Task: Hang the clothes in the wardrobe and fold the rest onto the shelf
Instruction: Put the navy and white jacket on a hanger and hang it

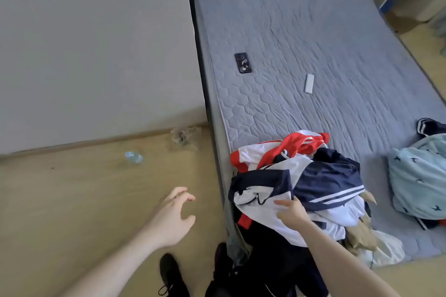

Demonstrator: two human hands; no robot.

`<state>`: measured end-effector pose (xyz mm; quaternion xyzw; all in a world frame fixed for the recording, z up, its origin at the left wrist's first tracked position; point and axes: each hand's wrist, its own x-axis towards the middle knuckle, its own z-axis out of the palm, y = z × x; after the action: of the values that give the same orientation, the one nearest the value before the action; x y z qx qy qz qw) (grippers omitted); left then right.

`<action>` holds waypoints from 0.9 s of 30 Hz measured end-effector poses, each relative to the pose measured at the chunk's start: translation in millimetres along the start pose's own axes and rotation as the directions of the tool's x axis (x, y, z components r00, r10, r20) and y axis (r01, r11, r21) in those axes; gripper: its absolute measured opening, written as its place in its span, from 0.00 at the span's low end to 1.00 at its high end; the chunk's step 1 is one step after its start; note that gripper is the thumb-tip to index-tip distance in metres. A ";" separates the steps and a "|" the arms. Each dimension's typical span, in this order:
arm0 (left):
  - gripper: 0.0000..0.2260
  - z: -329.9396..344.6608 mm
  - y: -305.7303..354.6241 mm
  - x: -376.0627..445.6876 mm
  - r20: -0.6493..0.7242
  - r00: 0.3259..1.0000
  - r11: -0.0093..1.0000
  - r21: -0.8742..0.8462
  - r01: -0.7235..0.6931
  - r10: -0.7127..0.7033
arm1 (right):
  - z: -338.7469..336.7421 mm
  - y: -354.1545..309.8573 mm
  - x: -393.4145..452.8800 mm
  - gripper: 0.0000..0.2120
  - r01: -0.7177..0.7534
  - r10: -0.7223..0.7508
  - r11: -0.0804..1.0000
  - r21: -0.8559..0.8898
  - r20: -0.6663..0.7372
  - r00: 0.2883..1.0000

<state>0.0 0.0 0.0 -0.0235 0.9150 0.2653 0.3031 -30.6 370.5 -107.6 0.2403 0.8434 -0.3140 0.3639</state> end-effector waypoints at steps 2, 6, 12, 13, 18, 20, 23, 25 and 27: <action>0.18 -1.8 -5.9 -3.0 -0.010 0.999 0.999 -0.012 0.034 -0.034 | -3.4 -5.4 0.2 0.19 -0.013 0.015 0.998 -0.056 0.033 0.999; 0.16 -4.3 -8.8 -20.1 -0.032 0.995 0.994 -0.066 0.090 -0.092 | -4.2 -32.3 -35.6 0.10 0.147 -0.127 0.982 0.119 -0.163 0.978; 0.20 -20.5 15.2 -66.2 -0.017 0.994 0.976 -0.193 0.105 -0.110 | -21.6 -110.3 -162.6 0.14 0.540 -0.510 0.703 0.463 -0.201 0.836; 0.23 -23.5 20.1 -74.5 0.000 0.994 0.968 -0.227 0.107 -0.110 | -26.9 -122.1 -184.5 0.14 0.569 -0.566 0.642 0.513 -0.182 0.804; 0.52 -37.1 31.3 -117.3 0.022 0.998 0.950 -0.306 0.066 -0.062 | -49.8 -174.6 -271.9 0.16 0.640 -0.774 0.467 0.610 -0.068 0.630; 0.57 -40.5 26.7 -131.9 -0.064 0.993 0.946 -0.317 0.073 -0.098 | -55.0 -196.1 -298.2 0.14 0.655 -0.828 0.413 0.633 -0.040 0.560; 0.46 -46.3 15.3 -150.9 -0.172 0.965 0.883 -0.459 0.100 -0.198 | -54.1 -223.9 -326.3 0.13 0.656 -0.888 0.349 0.669 0.012 0.460; 0.25 -51.0 4.3 -162.0 -0.217 0.948 0.819 -0.570 0.069 -0.231 | -48.3 -239.6 -337.6 0.14 0.646 -0.908 0.341 0.683 0.062 0.413; 0.03 -60.2 -7.5 -177.2 -0.340 0.905 0.794 -0.608 -0.005 -0.255 | -36.9 -256.9 -345.9 0.14 0.684 -0.924 0.340 0.645 0.095 0.370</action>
<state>113.3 -57.5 137.6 -0.2335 0.8235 0.5070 0.1012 3.8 158.8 267.9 -0.2203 0.6198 -0.7080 0.2569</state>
